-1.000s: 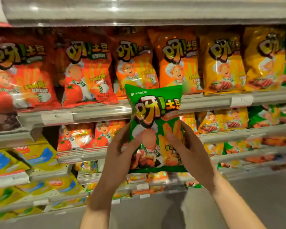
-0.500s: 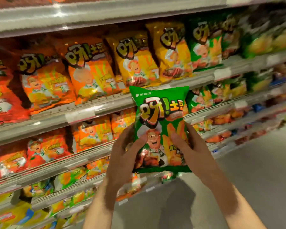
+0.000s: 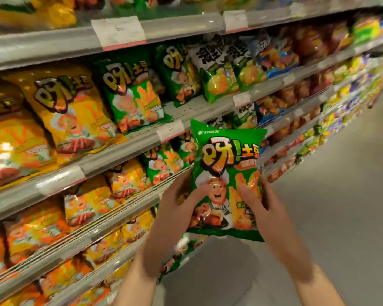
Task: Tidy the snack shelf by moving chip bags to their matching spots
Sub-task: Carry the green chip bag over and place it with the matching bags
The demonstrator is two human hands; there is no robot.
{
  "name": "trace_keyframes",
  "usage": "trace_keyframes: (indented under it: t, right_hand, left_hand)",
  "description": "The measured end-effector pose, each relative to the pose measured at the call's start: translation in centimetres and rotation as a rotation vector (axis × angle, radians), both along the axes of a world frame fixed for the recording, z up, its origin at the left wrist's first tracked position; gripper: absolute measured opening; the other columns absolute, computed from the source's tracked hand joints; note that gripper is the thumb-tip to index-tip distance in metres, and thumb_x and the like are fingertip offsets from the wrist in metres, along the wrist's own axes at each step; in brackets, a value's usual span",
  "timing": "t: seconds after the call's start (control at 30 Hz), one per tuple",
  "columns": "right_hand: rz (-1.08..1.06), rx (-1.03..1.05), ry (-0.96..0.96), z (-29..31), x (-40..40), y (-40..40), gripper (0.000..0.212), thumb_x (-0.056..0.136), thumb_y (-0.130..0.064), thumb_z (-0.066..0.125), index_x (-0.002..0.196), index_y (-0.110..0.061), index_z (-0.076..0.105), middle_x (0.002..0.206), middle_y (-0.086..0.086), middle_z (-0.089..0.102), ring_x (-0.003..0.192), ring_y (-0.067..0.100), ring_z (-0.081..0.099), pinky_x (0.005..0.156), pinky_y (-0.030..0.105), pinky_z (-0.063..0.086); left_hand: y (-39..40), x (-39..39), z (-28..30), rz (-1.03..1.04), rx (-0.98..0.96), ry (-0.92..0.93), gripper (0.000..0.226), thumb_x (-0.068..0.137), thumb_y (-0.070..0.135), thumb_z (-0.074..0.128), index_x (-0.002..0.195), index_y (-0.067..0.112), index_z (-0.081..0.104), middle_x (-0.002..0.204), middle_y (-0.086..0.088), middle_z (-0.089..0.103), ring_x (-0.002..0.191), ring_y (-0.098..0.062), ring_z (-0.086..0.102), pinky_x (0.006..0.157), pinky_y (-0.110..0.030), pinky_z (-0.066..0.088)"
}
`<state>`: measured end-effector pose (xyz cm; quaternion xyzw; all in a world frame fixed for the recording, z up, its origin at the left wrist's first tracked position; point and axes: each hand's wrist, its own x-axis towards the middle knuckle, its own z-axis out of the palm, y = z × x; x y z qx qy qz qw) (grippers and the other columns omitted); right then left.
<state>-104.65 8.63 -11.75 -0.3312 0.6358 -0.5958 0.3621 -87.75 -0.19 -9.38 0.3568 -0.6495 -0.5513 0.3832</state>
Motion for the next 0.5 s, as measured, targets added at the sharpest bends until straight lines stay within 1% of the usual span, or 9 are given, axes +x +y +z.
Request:
trace_keyframes:
  t: [0.03, 0.1, 0.13, 0.17, 0.23, 0.27, 0.37, 0.43, 0.5]
  right_hand:
    - [-0.025, 0.004, 0.001, 0.0, -1.4, -0.4, 0.079, 0.072, -0.077, 0.067, 0.143, -0.05, 0.045, 0.126, -0.015, 0.07, 0.105, 0.01, 0.073, 0.093, 0.043, 0.059]
    - [-0.051, 0.004, 0.026, -0.2, -4.1, -1.5, 0.083, 0.071, -0.082, 0.068, 0.144, -0.05, 0.045, 0.127, -0.017, 0.07, 0.111, 0.011, 0.071, 0.098, 0.046, 0.057]
    - [-0.051, 0.001, 0.046, -0.2, -5.5, -2.3, 0.085, 0.069, -0.085, 0.067, 0.143, -0.051, 0.045, 0.13, -0.017, 0.068, 0.115, 0.013, 0.069, 0.101, 0.048, 0.055]
    - [-0.055, 0.0, 0.052, -0.2, -7.0, -3.2, 0.086, 0.067, -0.087, 0.067, 0.143, -0.053, 0.044, 0.134, -0.016, 0.066, 0.12, 0.016, 0.067, 0.104, 0.05, 0.052]
    - [-0.062, 0.004, 0.037, 0.0, -9.8, -5.5, 0.088, 0.065, -0.088, 0.068, 0.143, -0.054, 0.044, 0.137, -0.015, 0.064, 0.125, 0.018, 0.063, 0.107, 0.052, 0.049]
    - [-0.052, -0.004, 0.039, 0.3, -11.1, -6.8, 0.089, 0.064, -0.087, 0.069, 0.143, -0.053, 0.045, 0.136, -0.015, 0.065, 0.125, 0.018, 0.064, 0.106, 0.052, 0.05]
    - [-0.013, -0.018, 0.126, 1.9, -14.5, -11.2, 0.087, 0.067, -0.086, 0.069, 0.143, -0.051, 0.046, 0.136, -0.014, 0.065, 0.126, 0.018, 0.063, 0.104, 0.05, 0.051]
    - [0.023, -0.062, 0.159, 3.0, -16.4, -13.9, 0.082, 0.071, -0.081, 0.069, 0.142, -0.048, 0.048, 0.13, -0.015, 0.068, 0.118, 0.013, 0.068, 0.098, 0.045, 0.055]
    - [0.054, -0.059, 0.175, 3.6, -17.9, -16.3, 0.082, 0.07, -0.082, 0.069, 0.142, -0.047, 0.049, 0.128, -0.014, 0.07, 0.112, 0.013, 0.071, 0.095, 0.045, 0.057]
  left_hand:
    - [-0.7, -1.5, 0.1, -0.014, -0.003, -0.007, 0.036, 0.082, 0.048, 0.077, 0.116, 0.046, 0.064, 0.108, 0.03, 0.074, 0.101, 0.008, 0.07, 0.078, -0.008, 0.052]
    - [-2.5, -4.3, 0.0, -0.034, -0.001, -0.025, 0.036, 0.081, 0.054, 0.077, 0.114, 0.052, 0.061, 0.108, 0.039, 0.071, 0.101, 0.014, 0.067, 0.079, -0.006, 0.05]
    - [-3.5, -5.7, -0.2, -0.044, 0.006, -0.022, 0.039, 0.08, 0.058, 0.076, 0.116, 0.053, 0.061, 0.109, 0.041, 0.069, 0.102, 0.015, 0.066, 0.08, -0.007, 0.051]
    - [-4.6, -7.0, -0.4, -0.053, 0.016, -0.017, 0.045, 0.079, 0.062, 0.075, 0.121, 0.052, 0.061, 0.114, 0.039, 0.069, 0.105, 0.014, 0.066, 0.084, -0.01, 0.053]
    - [-6.7, -9.5, -0.5, -0.051, 0.026, -0.015, 0.06, 0.075, 0.07, 0.072, 0.131, 0.05, 0.06, 0.126, 0.028, 0.068, 0.111, 0.008, 0.066, 0.092, -0.02, 0.054]
    - [-7.8, -10.7, -0.2, -0.048, 0.017, -0.019, 0.058, 0.075, 0.07, 0.072, 0.129, 0.053, 0.059, 0.128, 0.026, 0.067, 0.112, 0.008, 0.065, 0.092, -0.02, 0.053]
    - [-11.4, -13.8, 1.1, 0.0, 0.021, 0.001, 0.046, 0.075, 0.068, 0.072, 0.118, 0.061, 0.057, 0.125, 0.03, 0.065, 0.11, 0.015, 0.06, 0.086, -0.015, 0.046]
    - [-13.8, -15.4, 1.6, 0.041, -0.007, 0.005, 0.052, 0.072, 0.075, 0.071, 0.12, 0.061, 0.059, 0.122, 0.033, 0.066, 0.106, 0.018, 0.061, 0.086, -0.015, 0.045]
    - [-15.6, -16.6, 2.0, 0.078, -0.021, 0.036, 0.062, 0.071, 0.075, 0.068, 0.128, 0.054, 0.06, 0.123, 0.032, 0.068, 0.106, 0.017, 0.063, 0.084, -0.012, 0.047]
